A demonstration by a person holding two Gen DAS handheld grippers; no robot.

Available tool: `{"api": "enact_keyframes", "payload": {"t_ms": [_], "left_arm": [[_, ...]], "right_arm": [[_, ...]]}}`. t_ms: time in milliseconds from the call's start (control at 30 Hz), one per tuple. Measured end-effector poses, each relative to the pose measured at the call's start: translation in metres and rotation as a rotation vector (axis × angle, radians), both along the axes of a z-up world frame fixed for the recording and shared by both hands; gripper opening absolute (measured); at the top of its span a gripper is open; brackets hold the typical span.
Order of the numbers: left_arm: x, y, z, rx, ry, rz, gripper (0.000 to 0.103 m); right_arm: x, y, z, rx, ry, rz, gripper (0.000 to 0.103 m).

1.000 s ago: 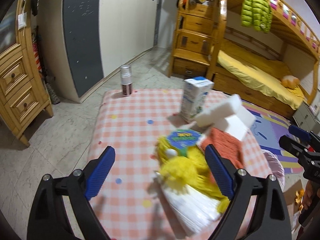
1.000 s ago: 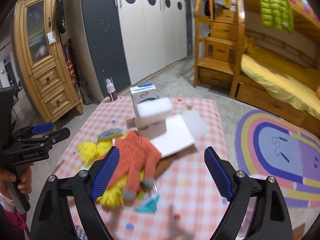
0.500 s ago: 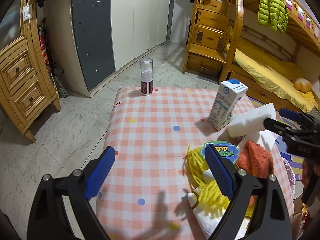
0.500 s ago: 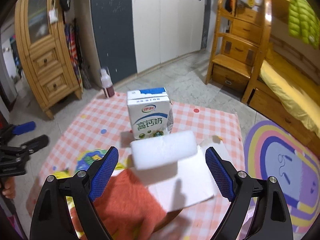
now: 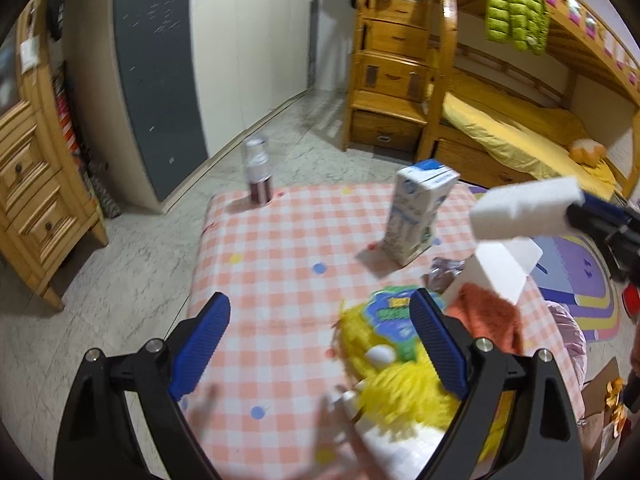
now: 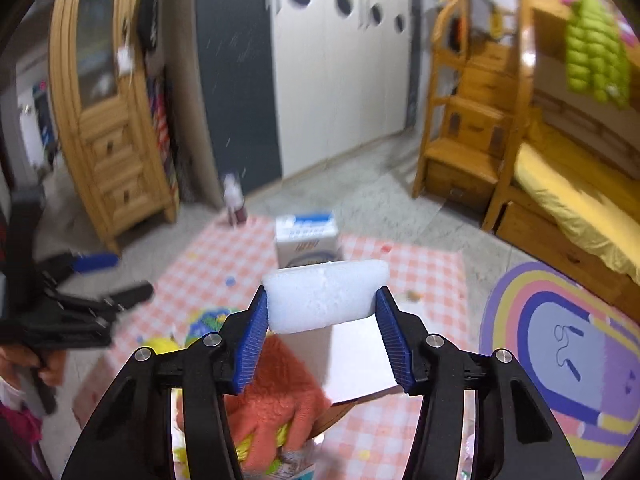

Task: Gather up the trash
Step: 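Grasp the white foam block with the right tool while the left tool grasps the milk carton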

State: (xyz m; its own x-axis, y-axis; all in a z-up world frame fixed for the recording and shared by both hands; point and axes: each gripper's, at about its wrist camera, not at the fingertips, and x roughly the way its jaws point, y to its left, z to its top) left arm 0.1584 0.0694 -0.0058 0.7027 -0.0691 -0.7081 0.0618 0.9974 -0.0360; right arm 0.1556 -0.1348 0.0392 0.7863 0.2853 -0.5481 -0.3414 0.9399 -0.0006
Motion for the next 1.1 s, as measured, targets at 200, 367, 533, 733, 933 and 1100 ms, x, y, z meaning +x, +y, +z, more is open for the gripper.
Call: {"api": "enact_keyframes", "payload": {"t_ms": [200,367,533,733,933,1100], "left_arm": [[0.033,-0.034,-0.001,0.02,-0.035,-0.1,0.088],[0.072,-0.061,-0.012,0.046,-0.023,-0.191,0.075],[0.11,-0.075,-0.025,0.039,0.013,-0.236,0.075],[0.131,-0.092,-0.034,0.087,0.052,-0.302,0.06],[0.125,-0.109,-0.039,0.247,0.065,-0.363,0.044],[0.094,-0.097,-0.001,0.19,-0.029,-0.314,0.042]], "right_arm": [[-0.006,-0.028,0.011,0.0,-0.093,-0.14,0.054],[0.004,-0.051,0.007,0.042,-0.085,-0.192,0.054],[0.011,-0.064,-0.003,0.062,-0.062,-0.214,0.055],[0.011,-0.071,-0.011,0.067,-0.035,-0.216,0.056],[-0.003,-0.073,-0.007,0.07,-0.033,-0.216,0.056],[-0.022,-0.078,0.005,0.082,-0.065,-0.225,0.056]]}}
